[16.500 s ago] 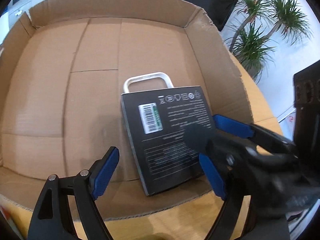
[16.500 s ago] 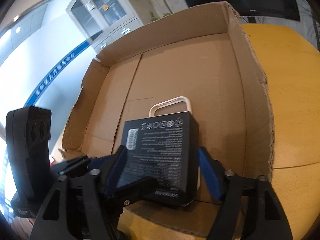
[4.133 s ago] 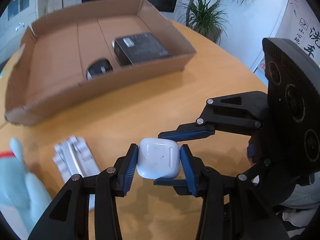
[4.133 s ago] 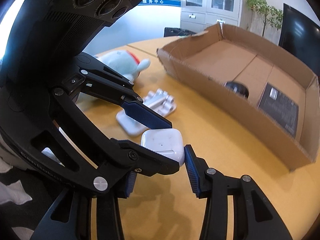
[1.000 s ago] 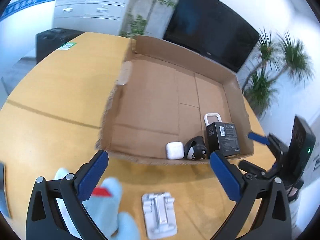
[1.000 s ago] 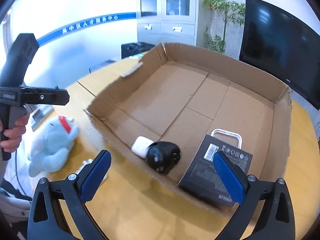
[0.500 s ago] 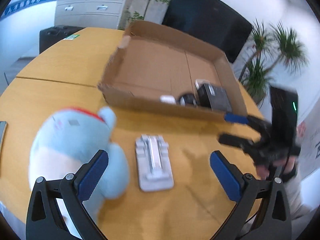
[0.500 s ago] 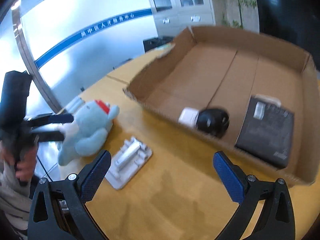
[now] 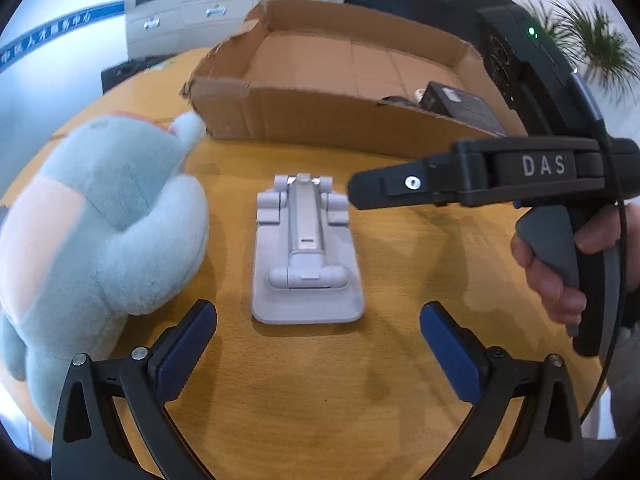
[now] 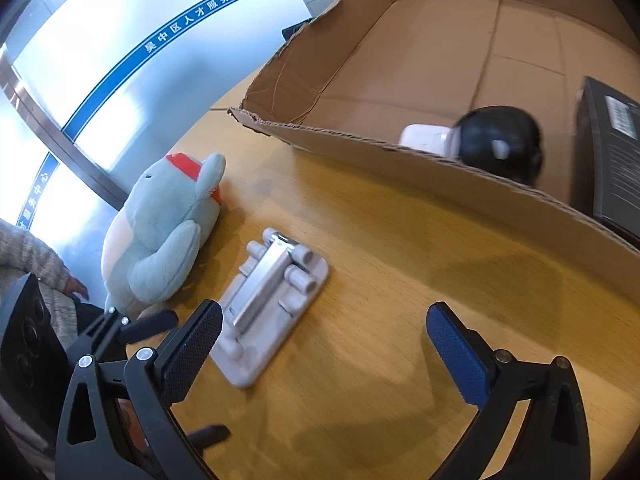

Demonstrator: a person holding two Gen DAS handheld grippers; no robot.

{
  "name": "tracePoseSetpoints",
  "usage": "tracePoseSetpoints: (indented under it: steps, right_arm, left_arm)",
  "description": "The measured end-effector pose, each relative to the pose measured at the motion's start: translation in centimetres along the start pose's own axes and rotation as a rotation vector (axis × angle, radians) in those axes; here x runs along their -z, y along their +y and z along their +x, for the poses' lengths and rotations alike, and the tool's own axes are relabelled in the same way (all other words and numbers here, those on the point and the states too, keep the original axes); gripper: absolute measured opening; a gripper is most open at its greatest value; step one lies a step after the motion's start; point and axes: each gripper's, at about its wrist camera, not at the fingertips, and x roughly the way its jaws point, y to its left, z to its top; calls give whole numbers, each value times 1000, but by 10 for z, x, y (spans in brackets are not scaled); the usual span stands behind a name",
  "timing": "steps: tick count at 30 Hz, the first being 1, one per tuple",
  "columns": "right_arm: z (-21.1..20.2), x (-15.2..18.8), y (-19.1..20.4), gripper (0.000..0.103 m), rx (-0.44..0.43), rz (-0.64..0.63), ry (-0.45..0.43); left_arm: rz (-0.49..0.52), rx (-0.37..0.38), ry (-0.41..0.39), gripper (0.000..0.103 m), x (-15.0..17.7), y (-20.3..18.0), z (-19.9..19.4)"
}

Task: Organize objects
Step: 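Move the right tool down to the white phone stand, then close the right gripper on the sides of the white phone stand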

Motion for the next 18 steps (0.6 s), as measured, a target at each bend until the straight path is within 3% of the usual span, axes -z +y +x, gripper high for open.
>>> tracePoseSetpoints:
  steps: [9,15,18]
  right_arm:
    - [36,-16,29,100,82,-50,48]
    - [45,-20,45,77,146,-115,46]
    - [42,-17,43,57,135,-108,41]
  left_arm:
    - [-5,-76,36,102,0,3,22]
    - [-12,-93,21,102,0,7,24]
    - [-5,-104,23,102,0,7,25]
